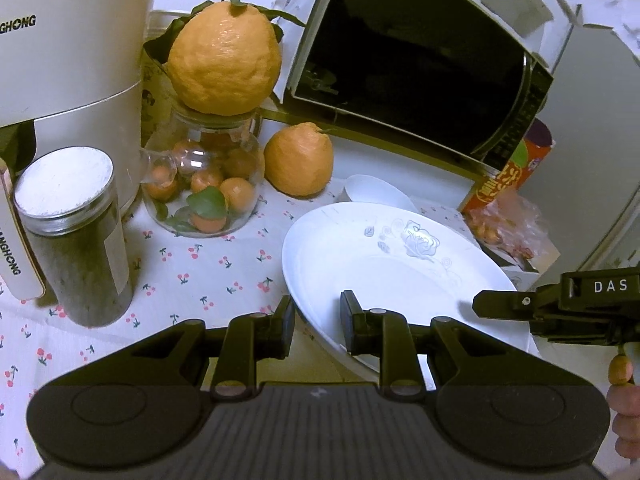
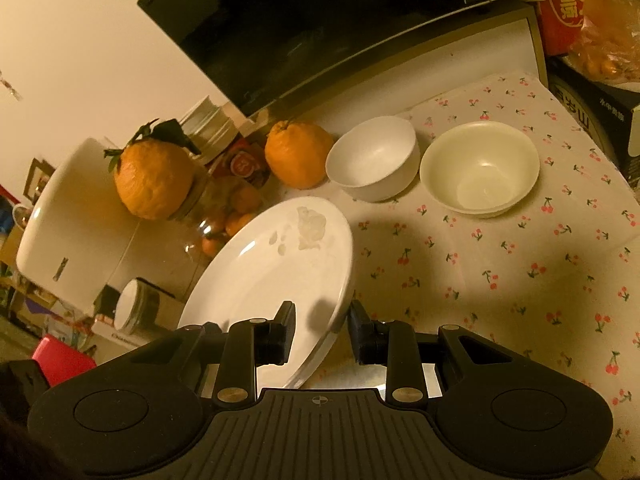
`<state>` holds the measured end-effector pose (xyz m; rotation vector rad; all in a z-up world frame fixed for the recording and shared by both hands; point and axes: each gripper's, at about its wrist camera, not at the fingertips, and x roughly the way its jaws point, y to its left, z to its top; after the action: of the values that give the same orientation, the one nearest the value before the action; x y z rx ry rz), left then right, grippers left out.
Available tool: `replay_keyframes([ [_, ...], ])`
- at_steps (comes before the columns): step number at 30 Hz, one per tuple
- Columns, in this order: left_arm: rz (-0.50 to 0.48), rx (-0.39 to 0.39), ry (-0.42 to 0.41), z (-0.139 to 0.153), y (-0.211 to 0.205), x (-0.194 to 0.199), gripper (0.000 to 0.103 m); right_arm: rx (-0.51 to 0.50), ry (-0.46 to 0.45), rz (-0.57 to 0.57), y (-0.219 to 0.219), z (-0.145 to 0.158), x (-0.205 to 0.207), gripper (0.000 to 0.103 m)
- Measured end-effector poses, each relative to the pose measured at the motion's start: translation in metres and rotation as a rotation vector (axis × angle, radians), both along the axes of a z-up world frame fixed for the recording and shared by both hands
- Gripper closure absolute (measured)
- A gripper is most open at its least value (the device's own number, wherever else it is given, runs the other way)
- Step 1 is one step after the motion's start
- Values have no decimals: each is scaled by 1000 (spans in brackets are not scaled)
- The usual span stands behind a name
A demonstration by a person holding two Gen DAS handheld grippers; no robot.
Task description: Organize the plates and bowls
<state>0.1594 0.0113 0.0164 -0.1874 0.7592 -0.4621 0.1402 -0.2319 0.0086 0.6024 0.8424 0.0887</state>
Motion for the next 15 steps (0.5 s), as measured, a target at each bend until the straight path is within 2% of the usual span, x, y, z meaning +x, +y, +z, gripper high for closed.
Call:
replay_keyframes([
  [15,-67,-13,27,-2,-2,-31,81,-19,25,62,2,3,-41,75],
])
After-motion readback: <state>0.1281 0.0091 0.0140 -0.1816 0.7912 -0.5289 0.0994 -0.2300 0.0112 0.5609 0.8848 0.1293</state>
